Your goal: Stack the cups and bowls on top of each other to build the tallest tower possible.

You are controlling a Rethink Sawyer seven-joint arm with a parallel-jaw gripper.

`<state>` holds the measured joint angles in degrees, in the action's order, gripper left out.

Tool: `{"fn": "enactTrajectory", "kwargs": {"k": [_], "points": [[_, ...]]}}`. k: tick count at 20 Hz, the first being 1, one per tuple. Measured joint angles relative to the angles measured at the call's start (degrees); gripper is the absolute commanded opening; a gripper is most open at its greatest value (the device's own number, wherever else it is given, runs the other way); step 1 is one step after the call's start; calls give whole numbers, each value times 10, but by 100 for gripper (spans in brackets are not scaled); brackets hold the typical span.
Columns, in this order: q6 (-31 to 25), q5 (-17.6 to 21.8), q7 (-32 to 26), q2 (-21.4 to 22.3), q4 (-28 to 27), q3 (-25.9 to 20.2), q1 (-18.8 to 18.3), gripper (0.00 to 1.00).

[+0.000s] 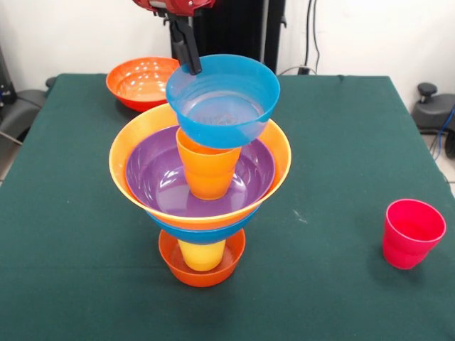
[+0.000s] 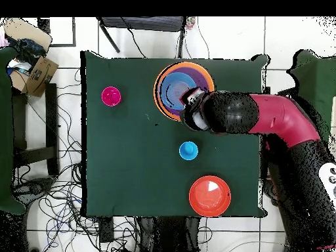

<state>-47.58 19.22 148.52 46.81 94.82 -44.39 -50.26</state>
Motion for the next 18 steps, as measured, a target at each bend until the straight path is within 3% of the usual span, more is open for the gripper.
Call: {"fn": "enactTrajectory", "kwargs": {"k": [18], "points": [[0,8,0,14,0,0,-1,0]]}}
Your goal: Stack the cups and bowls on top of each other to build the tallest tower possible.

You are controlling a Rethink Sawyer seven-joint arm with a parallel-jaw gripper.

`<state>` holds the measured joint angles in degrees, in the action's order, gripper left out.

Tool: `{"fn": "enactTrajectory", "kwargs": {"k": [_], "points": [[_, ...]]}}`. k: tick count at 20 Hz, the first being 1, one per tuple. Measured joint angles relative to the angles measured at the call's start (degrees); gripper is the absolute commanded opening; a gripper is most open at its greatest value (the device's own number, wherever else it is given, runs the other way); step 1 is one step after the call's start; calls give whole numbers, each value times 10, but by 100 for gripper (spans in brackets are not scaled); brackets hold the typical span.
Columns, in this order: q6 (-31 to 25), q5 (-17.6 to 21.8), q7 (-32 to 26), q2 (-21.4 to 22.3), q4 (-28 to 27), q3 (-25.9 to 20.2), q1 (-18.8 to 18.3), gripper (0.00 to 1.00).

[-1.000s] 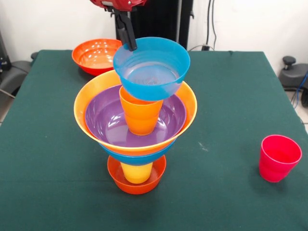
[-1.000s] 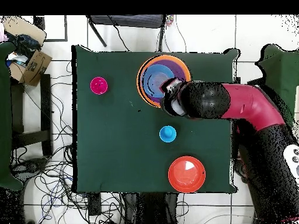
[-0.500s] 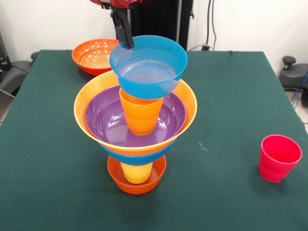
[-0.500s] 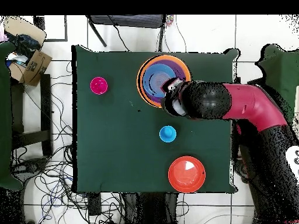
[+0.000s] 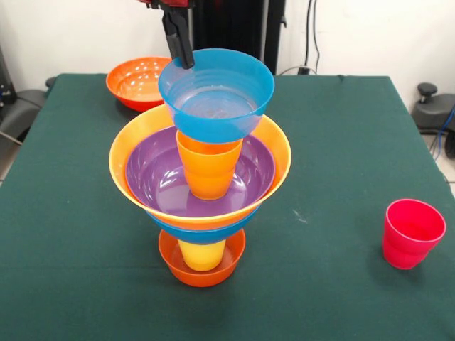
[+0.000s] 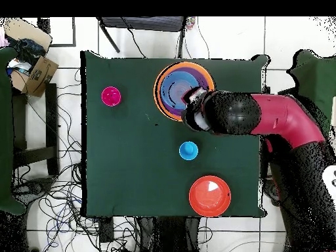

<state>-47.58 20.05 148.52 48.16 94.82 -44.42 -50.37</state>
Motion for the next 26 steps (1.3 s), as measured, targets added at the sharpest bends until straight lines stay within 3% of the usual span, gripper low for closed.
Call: {"fn": "enactTrajectory", "kwargs": {"k": [26], "points": [[0,19,0,-1,0,0,0,0]]}}
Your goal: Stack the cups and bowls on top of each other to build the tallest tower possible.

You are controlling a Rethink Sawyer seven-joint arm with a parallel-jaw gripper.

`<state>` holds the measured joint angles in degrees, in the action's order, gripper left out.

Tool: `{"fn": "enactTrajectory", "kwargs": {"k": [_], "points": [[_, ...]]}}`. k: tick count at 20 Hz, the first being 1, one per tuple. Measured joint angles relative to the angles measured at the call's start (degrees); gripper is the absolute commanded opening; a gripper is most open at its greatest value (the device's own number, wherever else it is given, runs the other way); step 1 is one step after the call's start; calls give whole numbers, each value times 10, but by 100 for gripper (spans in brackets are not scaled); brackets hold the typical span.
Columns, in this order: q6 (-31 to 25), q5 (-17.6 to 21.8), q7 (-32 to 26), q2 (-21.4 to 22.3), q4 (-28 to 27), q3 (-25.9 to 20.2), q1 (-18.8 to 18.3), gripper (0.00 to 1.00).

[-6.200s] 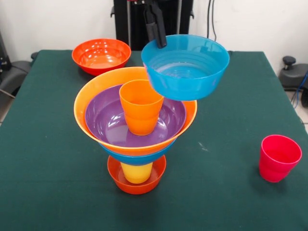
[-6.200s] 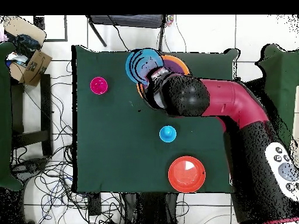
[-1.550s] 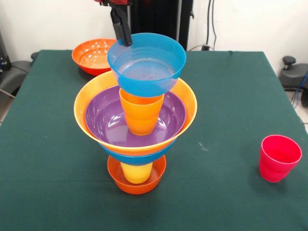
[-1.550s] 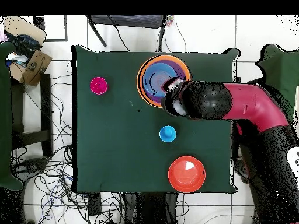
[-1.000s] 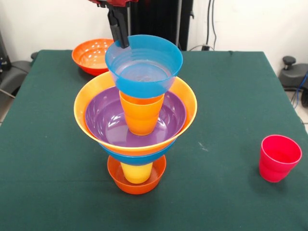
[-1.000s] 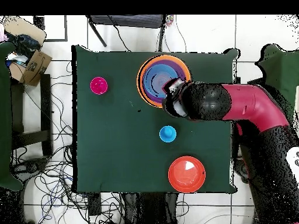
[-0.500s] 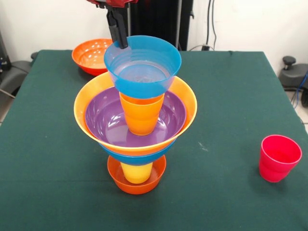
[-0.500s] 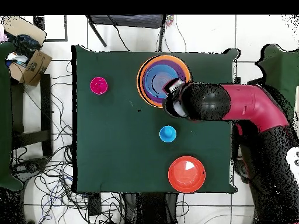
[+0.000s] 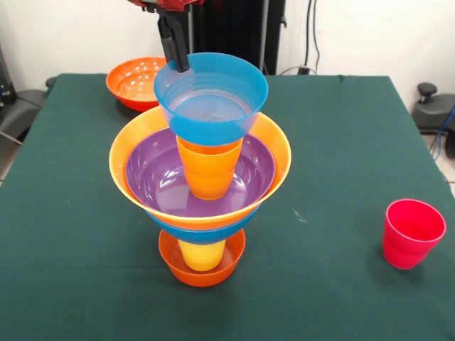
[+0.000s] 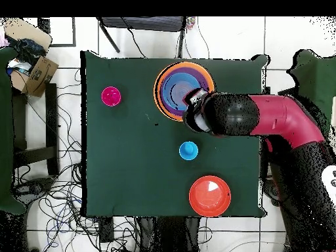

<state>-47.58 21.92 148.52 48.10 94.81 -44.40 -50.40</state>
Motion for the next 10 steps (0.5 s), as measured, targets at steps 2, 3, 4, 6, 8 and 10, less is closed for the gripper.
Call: {"fn": "enactTrajectory", "kwargs": {"k": [2,3,4,6,8,10], "points": [[0,0,0,0,0,0,0,0],[0,0,0,0,0,0,0,0],[0,0,0,-1,0,0,-1,0],[0,0,0,-1,0,0,-1,0],[2,-1,0,-1,0,-1,-2,0],[5,-2,0,-1,0,-1,-4,0]]}}
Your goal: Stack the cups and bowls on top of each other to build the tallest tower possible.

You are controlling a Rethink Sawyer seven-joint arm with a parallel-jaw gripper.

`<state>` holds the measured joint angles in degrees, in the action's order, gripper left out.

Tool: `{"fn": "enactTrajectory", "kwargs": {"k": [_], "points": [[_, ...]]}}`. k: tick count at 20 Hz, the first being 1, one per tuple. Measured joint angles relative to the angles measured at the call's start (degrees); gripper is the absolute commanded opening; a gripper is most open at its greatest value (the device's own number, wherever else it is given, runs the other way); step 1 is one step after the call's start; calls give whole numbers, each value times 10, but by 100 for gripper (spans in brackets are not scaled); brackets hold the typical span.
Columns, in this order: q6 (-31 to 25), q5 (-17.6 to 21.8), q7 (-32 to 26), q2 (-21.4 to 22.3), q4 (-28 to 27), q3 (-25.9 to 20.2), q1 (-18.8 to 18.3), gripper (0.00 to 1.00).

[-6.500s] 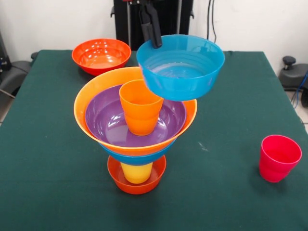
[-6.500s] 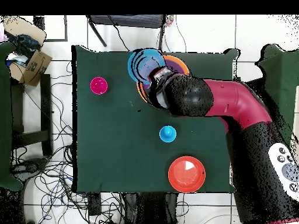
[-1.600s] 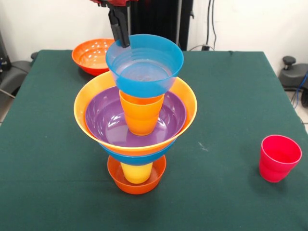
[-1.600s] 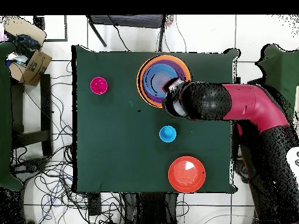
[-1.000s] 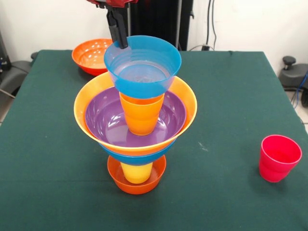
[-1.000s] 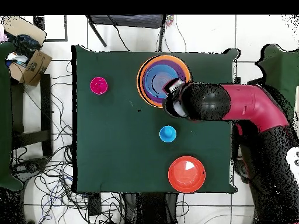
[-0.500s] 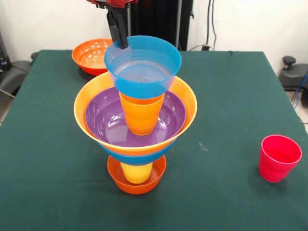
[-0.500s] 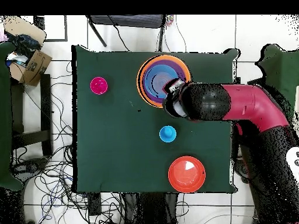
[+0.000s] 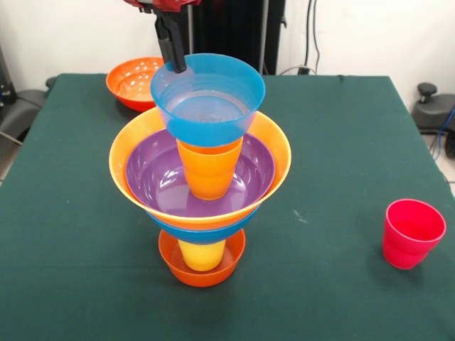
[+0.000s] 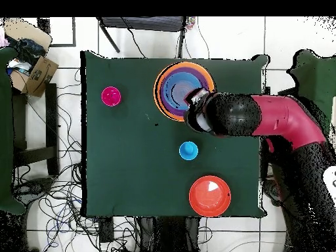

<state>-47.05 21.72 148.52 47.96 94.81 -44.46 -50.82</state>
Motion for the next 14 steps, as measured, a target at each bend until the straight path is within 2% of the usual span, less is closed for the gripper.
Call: {"fn": "enactTrajectory", "kwargs": {"k": [14], "points": [[5,-2,0,-1,0,0,-3,0]]}}
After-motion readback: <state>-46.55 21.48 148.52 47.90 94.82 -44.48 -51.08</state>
